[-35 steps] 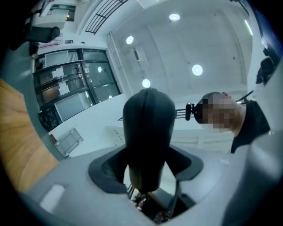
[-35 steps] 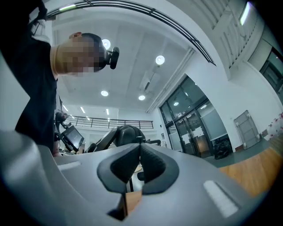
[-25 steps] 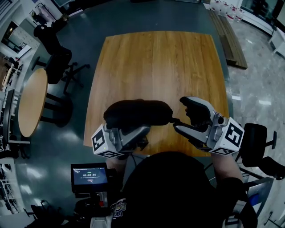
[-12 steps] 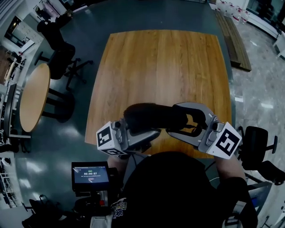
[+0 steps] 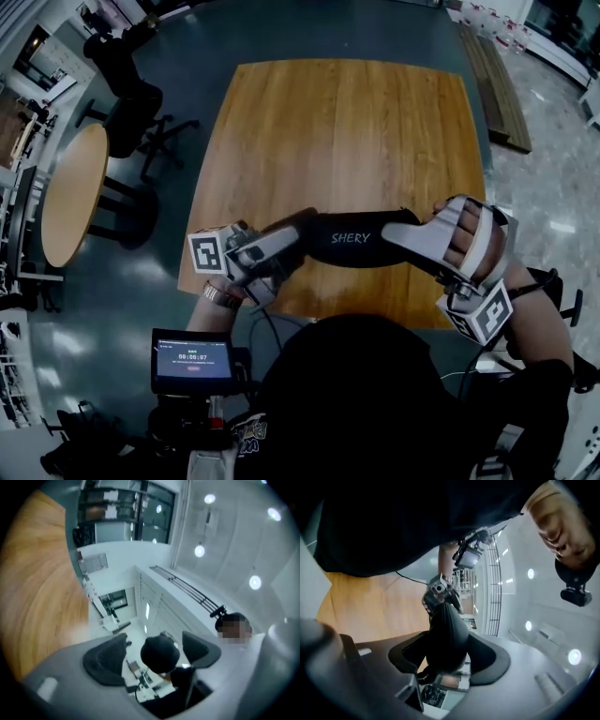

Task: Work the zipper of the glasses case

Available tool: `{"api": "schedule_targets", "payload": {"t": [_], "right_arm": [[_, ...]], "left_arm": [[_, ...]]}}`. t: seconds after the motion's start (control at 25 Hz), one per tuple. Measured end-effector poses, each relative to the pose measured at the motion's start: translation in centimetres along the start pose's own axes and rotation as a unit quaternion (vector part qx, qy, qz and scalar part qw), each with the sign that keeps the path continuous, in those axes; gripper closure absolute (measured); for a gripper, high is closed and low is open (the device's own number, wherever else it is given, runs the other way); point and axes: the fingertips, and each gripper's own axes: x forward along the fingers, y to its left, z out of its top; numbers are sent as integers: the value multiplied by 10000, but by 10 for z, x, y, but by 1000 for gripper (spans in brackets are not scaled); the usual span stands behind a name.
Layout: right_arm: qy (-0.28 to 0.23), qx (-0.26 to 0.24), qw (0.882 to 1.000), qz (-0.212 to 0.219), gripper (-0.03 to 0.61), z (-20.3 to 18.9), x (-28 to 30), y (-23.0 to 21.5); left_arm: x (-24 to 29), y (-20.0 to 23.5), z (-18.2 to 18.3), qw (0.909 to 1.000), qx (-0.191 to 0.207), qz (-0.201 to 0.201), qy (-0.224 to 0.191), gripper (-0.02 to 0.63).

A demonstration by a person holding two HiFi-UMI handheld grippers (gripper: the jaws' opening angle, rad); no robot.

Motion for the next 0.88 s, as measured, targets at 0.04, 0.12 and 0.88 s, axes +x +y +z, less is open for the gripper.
{"api": "schedule_targets", "payload": {"t": [0.04, 0.12, 0.88], "right_arm": [[-230, -25, 9997, 65, 319, 10, -1, -2], [-633, -68, 9977, 231, 319, 29, -3, 0], [-1336, 5273, 8134, 2061, 356, 8, -37, 2]], "left_arm": [[5, -6, -12, 9983, 10, -177, 560, 249], [15, -25, -34, 9848, -48, -694, 1594, 249], [-24, -27, -128, 8395, 1883, -439, 5078, 319]]}}
